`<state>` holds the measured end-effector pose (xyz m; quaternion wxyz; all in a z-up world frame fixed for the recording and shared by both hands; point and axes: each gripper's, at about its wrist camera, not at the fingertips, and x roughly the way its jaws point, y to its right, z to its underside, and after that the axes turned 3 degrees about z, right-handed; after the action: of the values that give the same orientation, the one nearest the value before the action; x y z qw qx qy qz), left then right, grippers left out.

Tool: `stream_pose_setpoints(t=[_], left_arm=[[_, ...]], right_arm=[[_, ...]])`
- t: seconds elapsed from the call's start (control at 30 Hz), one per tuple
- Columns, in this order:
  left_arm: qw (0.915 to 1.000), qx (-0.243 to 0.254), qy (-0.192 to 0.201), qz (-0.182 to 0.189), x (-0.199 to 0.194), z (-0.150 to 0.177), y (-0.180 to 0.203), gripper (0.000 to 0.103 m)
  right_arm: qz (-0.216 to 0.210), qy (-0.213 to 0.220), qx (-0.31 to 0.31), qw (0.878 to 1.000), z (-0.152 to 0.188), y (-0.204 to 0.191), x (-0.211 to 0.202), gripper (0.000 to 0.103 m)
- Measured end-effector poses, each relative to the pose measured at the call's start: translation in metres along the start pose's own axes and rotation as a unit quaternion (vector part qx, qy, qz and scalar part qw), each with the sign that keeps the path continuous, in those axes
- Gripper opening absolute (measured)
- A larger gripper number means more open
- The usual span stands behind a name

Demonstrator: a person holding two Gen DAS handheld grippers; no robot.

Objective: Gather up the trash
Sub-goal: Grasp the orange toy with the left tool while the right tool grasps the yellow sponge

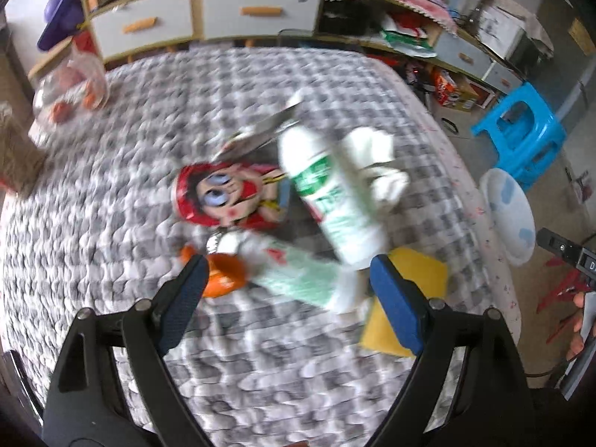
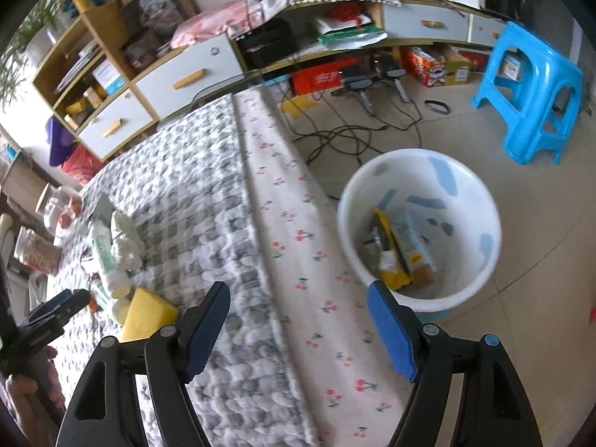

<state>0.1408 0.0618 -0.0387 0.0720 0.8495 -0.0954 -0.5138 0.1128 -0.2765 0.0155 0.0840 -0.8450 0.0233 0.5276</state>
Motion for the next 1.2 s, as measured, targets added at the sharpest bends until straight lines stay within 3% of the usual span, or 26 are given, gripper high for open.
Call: stream_pose_setpoints(t=[0.2, 0.47, 0.6, 0.7, 0.87, 1.2], left_arm=[[0.9999, -0.013, -0.007, 0.005, 0.005, 0.006, -0.027, 0.086], [0.9996, 0.007, -0.026, -0.002, 0.019, 0.012, -0.04, 0.049], [0.9994, 0.024, -0.025, 0.0, 0.021, 0.014, -0.04, 0.043], [0.9992, 0.033, -0.021, 0.006, 0.018, 0.013, -0.038, 0.021], [0.9994, 0.031, -0.014, 0.002, 0.009, 0.013, -0.038, 0.015], [0.9999, 0.001, 0.011, 0.01, -0.015, 0.017, -0.055, 0.014]], right_arm=[[-0.014, -0.015, -0.025, 0.999, 0.001, -0.039, 0.013, 0.079], [-0.033, -0.038, -0.063, 0.997, 0.01, -0.088, 0.029, 0.079], [-0.052, -0.053, -0.068, 0.995, 0.016, -0.105, 0.035, 0.079], [-0.062, -0.065, -0.07, 0.994, 0.022, -0.118, 0.041, 0.08], [-0.072, -0.082, -0.073, 0.991, 0.029, -0.134, 0.048, 0.08], [-0.084, -0.112, -0.084, 0.987, 0.043, -0.163, 0.065, 0.081]])
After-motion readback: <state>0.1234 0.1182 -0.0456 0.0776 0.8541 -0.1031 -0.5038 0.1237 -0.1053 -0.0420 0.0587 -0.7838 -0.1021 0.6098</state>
